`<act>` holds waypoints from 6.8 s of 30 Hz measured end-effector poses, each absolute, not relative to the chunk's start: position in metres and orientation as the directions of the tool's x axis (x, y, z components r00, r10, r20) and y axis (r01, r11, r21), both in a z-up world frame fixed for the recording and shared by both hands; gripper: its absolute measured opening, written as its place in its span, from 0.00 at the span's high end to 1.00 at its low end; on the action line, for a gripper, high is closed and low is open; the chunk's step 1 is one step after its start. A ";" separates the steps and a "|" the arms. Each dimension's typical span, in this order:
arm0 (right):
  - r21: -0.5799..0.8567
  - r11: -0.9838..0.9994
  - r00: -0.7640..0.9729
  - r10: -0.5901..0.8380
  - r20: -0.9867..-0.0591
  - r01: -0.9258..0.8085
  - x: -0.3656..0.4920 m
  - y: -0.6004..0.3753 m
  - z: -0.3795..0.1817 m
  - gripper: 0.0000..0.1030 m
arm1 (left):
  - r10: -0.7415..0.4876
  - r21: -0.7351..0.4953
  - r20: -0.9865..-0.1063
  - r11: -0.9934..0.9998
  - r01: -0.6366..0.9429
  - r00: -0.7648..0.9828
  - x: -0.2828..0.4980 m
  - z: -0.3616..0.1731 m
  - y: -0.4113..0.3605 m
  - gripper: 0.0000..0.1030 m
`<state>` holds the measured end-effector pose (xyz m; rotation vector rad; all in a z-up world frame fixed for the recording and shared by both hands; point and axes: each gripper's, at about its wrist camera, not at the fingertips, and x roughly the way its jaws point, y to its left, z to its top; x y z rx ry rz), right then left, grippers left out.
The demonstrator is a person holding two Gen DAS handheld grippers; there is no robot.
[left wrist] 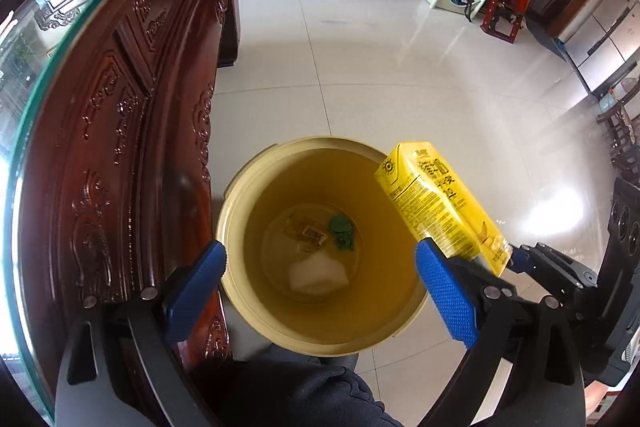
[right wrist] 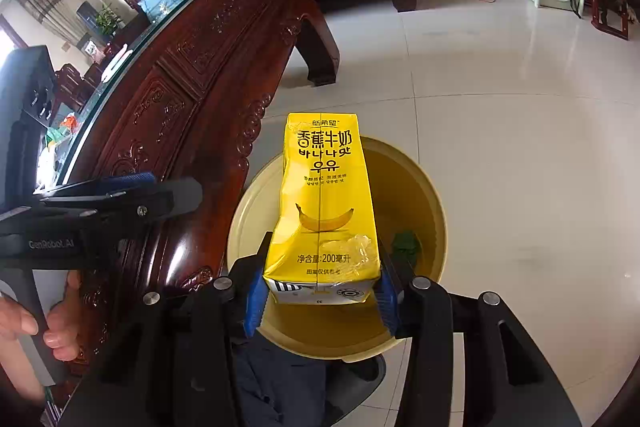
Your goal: Collect trash
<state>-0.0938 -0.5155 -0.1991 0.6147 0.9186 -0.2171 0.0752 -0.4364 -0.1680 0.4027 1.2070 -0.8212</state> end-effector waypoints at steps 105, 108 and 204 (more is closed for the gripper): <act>0.054 0.926 0.630 0.296 -0.718 -0.374 0.136 -0.074 -0.049 0.71 | -0.223 -0.180 -0.768 0.975 0.132 0.600 0.127 -0.076 0.049 0.04; 0.086 0.923 0.637 0.323 -0.700 -0.374 0.130 -0.081 -0.044 0.72 | -0.224 -0.167 -0.771 0.974 0.150 0.596 0.132 -0.078 0.045 0.04; 0.237 0.911 0.683 0.409 -0.605 -0.336 0.092 -0.153 -0.014 0.72 | -0.092 0.083 -0.830 0.955 0.285 0.551 0.168 -0.078 -0.020 0.42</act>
